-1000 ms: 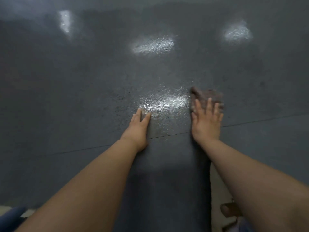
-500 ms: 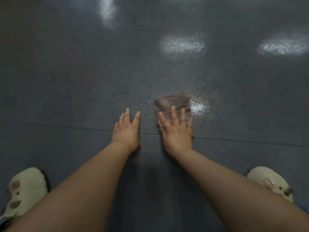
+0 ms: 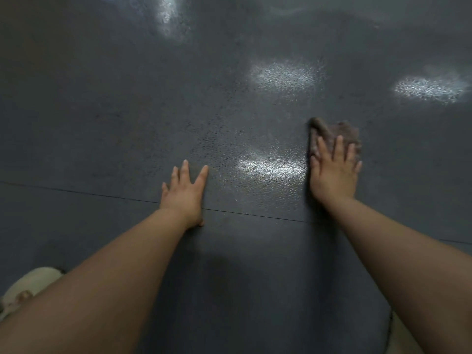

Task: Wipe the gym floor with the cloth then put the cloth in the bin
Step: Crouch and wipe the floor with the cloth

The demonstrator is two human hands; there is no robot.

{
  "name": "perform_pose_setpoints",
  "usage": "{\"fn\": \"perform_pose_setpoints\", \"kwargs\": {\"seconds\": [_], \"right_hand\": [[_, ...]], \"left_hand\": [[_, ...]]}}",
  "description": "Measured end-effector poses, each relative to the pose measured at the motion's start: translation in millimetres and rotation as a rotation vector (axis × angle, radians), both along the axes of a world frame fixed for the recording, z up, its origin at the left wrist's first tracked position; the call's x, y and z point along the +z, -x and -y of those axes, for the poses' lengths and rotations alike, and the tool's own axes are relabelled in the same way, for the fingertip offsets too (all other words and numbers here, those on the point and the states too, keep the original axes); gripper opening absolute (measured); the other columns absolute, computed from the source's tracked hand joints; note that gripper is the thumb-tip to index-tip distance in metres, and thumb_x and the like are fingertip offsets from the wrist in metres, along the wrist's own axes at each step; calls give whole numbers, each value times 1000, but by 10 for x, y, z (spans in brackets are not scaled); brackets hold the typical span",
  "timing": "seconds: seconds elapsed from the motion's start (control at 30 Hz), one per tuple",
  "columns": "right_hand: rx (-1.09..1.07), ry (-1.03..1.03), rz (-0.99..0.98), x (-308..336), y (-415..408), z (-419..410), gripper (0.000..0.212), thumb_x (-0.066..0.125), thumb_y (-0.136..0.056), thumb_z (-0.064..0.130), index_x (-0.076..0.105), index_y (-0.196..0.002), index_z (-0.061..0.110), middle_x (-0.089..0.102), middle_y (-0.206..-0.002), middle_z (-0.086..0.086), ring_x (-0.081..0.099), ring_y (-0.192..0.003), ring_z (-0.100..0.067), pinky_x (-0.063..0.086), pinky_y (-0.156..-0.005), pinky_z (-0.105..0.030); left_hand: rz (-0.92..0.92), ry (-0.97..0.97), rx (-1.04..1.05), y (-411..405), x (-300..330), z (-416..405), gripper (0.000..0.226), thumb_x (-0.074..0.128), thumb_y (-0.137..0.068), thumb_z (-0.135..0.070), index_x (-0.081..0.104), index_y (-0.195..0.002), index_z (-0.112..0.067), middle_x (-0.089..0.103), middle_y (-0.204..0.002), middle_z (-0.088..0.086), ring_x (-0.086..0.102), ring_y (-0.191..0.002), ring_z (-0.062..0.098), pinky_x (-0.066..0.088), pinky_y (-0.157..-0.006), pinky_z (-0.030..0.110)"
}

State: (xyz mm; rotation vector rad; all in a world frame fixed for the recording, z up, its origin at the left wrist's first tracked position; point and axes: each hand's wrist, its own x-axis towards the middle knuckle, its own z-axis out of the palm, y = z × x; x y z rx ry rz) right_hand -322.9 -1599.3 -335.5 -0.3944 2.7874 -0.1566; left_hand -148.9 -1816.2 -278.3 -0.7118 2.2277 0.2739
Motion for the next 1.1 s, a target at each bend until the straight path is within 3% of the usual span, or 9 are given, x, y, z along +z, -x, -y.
{"fn": "perform_pose_setpoints", "kwargs": {"seconds": [0.1,0.2,0.4,0.53,0.6,0.77,0.9,1.03,1.1], "right_hand": [[-154,4,65,0,119,320,51,25,-100,46,12,-149,42,-8,-160,-1,-12,-145,-32,-6,-114,-55],[-143,1,94,6,147,609,50,23,-100,48,11,-148,45,-11,-159,1,-15,-144,-33,-8,-113,-56],[381,-18,76,52,-211,919,49,19,-100,51,12,-148,45,-5,-160,-2,-10,-145,-35,-7,-114,-53],[682,83,21,-20,-491,685,52,25,-93,49,47,-137,34,38,-149,-9,30,-138,-40,17,-110,-55],[621,110,-10,-48,-375,527,51,29,-92,46,54,-133,28,47,-143,-11,39,-133,-39,24,-107,-55],[163,26,3,-4,122,545,51,20,-99,47,24,-148,35,6,-160,-3,0,-146,-30,1,-116,-49],[-83,37,84,73,141,1029,49,26,-100,45,17,-149,40,-4,-160,-2,-7,-146,-32,-4,-116,-52],[150,28,77,26,-515,1351,48,23,-100,47,17,-148,44,0,-160,-4,-4,-145,-36,-4,-115,-52],[283,88,36,-7,-959,1310,47,27,-97,47,35,-143,40,21,-157,-8,15,-143,-40,8,-113,-56]], "left_hand": [[26,2,12,-15,-34,75,123,80,-73,-29,-18,-148,-31,-26,-154,13,-14,-144,34,8,-116,52],[30,-13,19,-36,-57,128,125,81,-72,-33,-18,-148,-32,-27,-154,11,-14,-144,34,10,-116,52],[-27,-1,-12,-12,-31,228,113,80,-73,-32,-2,-150,-34,-9,-156,11,4,-143,35,27,-111,45],[-87,54,-44,27,-26,295,99,79,-73,-30,13,-147,-33,7,-152,11,21,-136,32,34,-104,42],[-105,49,-37,12,-35,297,98,79,-74,-28,14,-147,-32,7,-152,10,19,-137,30,35,-103,41],[-135,13,-7,-14,-47,275,97,77,-77,-24,12,-149,-32,8,-154,8,17,-138,29,39,-102,40],[-150,19,-7,-22,-69,288,91,71,-83,-17,11,-149,-32,6,-155,7,15,-139,30,40,-100,39],[-162,21,-13,-32,-85,297,90,71,-83,-17,12,-150,-32,7,-155,8,15,-140,30,38,-102,38],[-176,26,-32,-42,-87,310,89,71,-83,-20,13,-150,-32,9,-155,8,18,-139,30,38,-102,36]]}}
